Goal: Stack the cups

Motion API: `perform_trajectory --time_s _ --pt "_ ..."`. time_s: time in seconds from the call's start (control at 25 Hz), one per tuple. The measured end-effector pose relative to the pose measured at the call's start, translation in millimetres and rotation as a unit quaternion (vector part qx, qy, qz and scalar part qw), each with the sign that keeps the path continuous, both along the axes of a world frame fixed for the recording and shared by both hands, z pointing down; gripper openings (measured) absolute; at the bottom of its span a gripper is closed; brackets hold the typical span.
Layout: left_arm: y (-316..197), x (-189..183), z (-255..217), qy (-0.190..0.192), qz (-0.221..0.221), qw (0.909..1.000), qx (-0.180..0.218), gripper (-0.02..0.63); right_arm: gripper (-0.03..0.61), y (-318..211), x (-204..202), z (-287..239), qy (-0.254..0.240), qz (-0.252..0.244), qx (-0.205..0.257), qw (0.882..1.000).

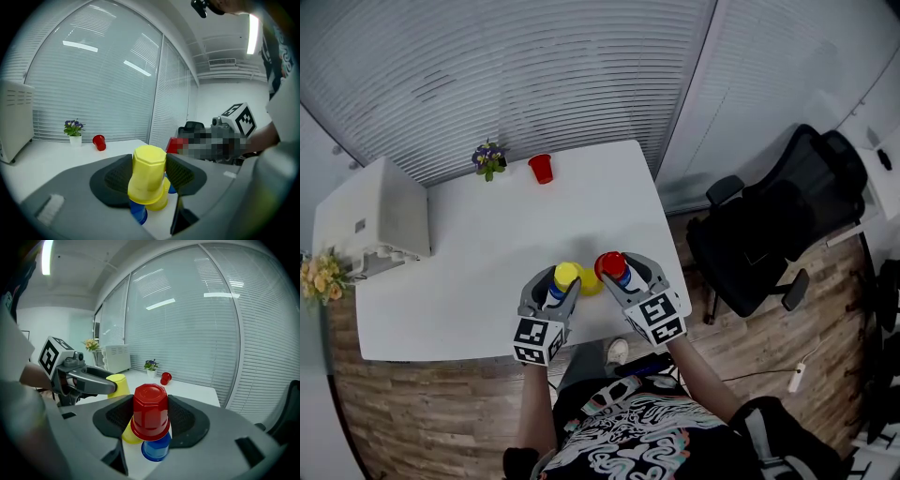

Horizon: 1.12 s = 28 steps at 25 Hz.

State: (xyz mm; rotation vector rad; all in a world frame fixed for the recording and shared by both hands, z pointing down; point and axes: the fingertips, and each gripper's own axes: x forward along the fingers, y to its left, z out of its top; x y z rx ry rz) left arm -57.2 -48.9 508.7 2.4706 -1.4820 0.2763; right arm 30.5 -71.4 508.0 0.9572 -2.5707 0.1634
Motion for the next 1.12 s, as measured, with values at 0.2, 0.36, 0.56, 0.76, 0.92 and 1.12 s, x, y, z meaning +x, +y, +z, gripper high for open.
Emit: perform_trajectory --time_s 0.2,0.36,0.56,0.76,0.92,1.12 --pt "-0.6 3.4 4.2 -0.003 0.003 1.0 -0.004 0.224 0.225 1.0 -3.3 5.5 0.008 -0.008 -0.002 1.0" --pt "-0.1 5.9 8.0 -0.009 0.007 0.9999 -0.009 0.224 0.225 3.5 -6.4 8.7 0.01 -0.014 -0.007 1.0" --pt "-0.7 6.8 12.9 -0.012 0.009 0.9998 -0.013 0.224 0.225 1.7 -9.0 13.1 0.014 -0.019 -0.006 1.0" --pt "-1.0 6.6 14.5 -0.009 0.007 0.9998 -0.014 0.225 0.225 2.3 -11.1 16.6 0.017 -0.025 -0.011 0.999" --pt "-1.5 6.1 14.3 -0.001 0.006 0.9999 -0.013 0.225 0.225 2.6 -12.7 18.8 0.015 -0.025 -0.012 1.0" --pt "-2.8 9.2 13.6 0.009 0.011 0.9998 -0.014 0.229 0.226 1.9 -13.1 18.3 0.016 -0.027 -0.013 0.999"
